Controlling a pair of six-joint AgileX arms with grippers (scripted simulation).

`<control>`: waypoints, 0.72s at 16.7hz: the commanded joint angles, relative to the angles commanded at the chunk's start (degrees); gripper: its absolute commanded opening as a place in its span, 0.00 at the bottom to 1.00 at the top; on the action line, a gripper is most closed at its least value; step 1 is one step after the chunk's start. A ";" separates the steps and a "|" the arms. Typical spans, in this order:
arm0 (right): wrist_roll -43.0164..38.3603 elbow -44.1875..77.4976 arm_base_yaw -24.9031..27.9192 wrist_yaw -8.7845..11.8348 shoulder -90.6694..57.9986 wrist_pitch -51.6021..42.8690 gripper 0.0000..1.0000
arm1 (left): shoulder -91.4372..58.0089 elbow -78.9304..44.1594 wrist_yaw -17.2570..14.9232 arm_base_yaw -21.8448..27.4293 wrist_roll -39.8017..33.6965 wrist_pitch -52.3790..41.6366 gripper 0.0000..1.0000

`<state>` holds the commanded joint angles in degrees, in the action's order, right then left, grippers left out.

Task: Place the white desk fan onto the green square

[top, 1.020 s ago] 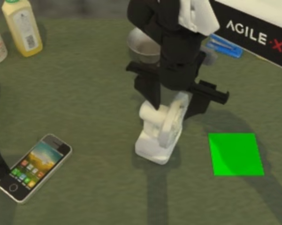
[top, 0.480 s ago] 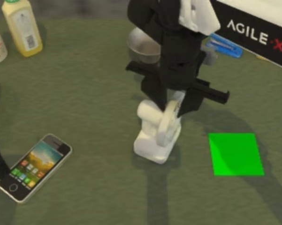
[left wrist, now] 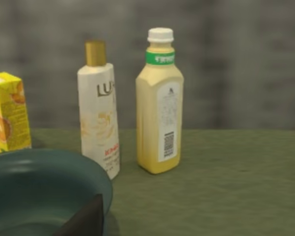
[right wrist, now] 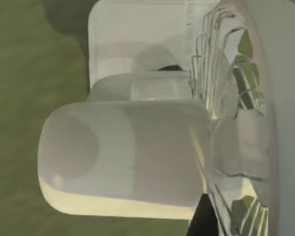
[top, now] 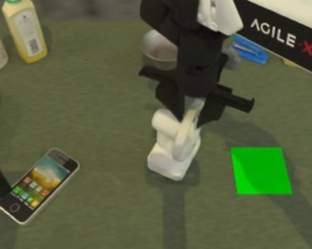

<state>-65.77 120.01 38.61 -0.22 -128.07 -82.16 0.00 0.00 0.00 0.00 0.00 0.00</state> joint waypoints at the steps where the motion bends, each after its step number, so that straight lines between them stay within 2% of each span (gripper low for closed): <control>1: -0.08 2.01 0.01 0.00 -0.42 -1.66 0.00 | 0.00 0.00 0.00 0.00 0.00 0.00 1.00; 6: 0.09 13.45 0.33 -0.02 -2.30 -10.49 0.00 | 0.00 0.00 0.00 0.00 0.00 0.00 1.00; 12: -0.06 14.16 0.02 0.00 -2.13 -11.20 0.00 | 0.00 0.00 0.00 0.00 0.00 0.00 1.00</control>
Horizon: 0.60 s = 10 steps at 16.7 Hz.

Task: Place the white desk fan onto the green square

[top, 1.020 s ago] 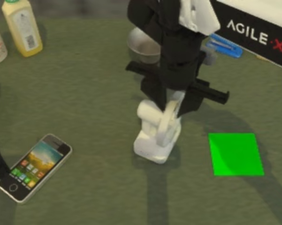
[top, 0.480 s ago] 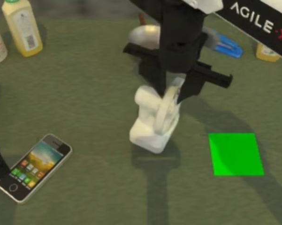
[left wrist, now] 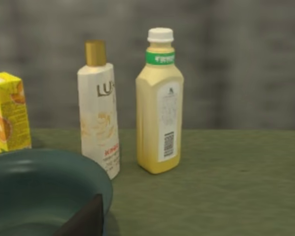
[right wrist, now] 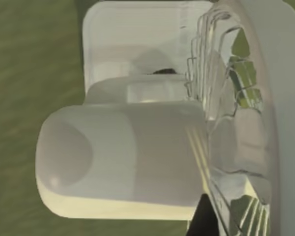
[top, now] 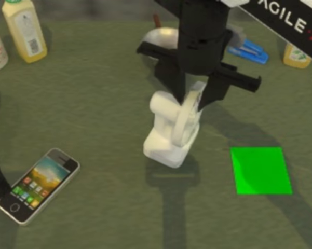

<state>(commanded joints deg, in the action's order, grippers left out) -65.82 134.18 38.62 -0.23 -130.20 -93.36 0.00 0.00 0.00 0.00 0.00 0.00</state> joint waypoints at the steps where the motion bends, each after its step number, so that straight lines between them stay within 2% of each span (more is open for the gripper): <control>1: -0.66 -0.59 -0.17 0.00 0.34 0.11 0.00 | 0.00 0.00 0.00 0.00 0.00 0.00 1.00; 5: -9.35 -7.73 -2.39 -0.07 4.72 1.65 0.00 | 0.00 0.00 0.00 0.00 0.00 0.00 1.00; 10: -29.12 -22.51 -7.17 -0.17 15.02 5.89 0.00 | 0.00 0.00 0.00 0.00 0.00 0.00 1.00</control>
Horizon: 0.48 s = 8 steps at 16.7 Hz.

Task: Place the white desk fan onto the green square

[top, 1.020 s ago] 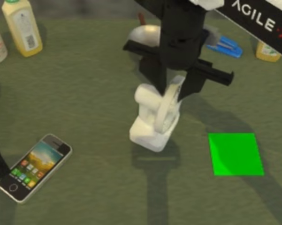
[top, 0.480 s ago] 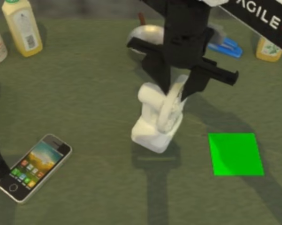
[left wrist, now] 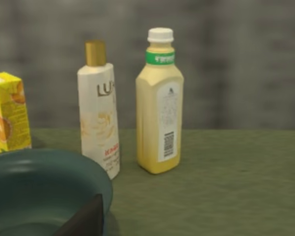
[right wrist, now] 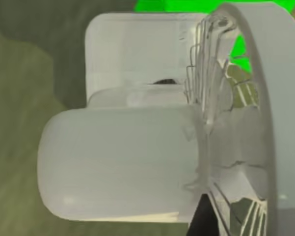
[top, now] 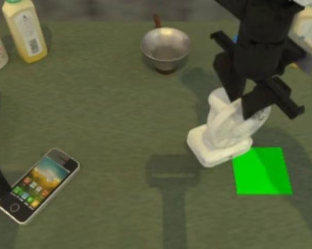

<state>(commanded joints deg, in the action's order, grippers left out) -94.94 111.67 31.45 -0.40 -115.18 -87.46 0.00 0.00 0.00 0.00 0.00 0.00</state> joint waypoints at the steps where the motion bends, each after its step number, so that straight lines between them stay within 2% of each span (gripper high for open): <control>1: -4.27 -3.21 -0.98 -0.02 2.15 0.88 0.00 | 0.00 0.00 0.00 0.00 0.00 0.00 1.00; 5: -17.20 -14.47 -4.32 -0.12 9.29 3.67 0.00 | 0.00 0.00 0.00 0.00 0.00 0.00 1.00; 8: -20.73 -17.98 -5.47 -0.17 11.75 4.64 0.00 | 0.00 0.00 0.00 0.00 0.00 0.00 1.00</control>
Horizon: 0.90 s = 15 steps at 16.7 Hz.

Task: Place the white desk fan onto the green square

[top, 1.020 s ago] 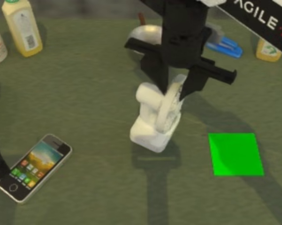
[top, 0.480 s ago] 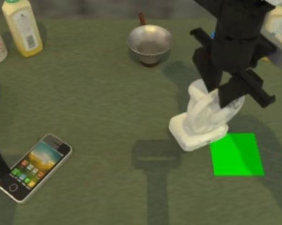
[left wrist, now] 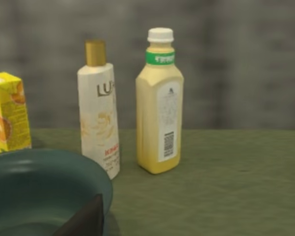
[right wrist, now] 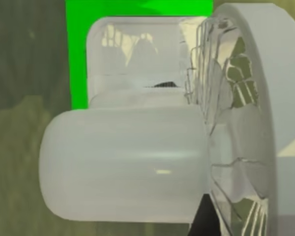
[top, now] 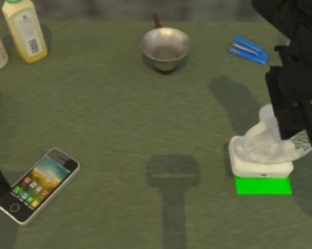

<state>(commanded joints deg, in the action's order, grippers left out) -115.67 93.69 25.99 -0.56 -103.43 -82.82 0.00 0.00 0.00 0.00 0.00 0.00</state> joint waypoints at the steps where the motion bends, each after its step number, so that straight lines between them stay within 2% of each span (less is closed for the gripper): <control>1: -0.05 -0.05 -0.02 0.00 0.04 0.02 0.00 | 0.00 0.00 0.00 0.00 0.00 0.00 1.00; 5: 0.03 -0.16 0.28 0.01 -0.13 0.14 0.00 | 0.00 0.00 0.00 0.00 0.00 0.00 1.00; 10: 0.23 -6.85 -0.26 0.00 -0.26 7.22 0.00 | 0.00 0.00 0.00 0.00 0.00 0.00 1.00; 14: 0.20 -7.44 -0.28 -0.01 -0.37 7.82 0.00 | 0.00 0.00 0.00 0.00 0.00 0.00 1.00; 15: 0.20 -7.44 -0.28 -0.01 -0.37 7.82 0.08 | 0.00 0.00 0.00 0.00 0.00 0.00 1.00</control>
<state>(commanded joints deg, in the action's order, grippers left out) -115.47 86.24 25.71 -0.58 -103.81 -75.00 0.00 0.00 0.00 0.00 0.00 0.00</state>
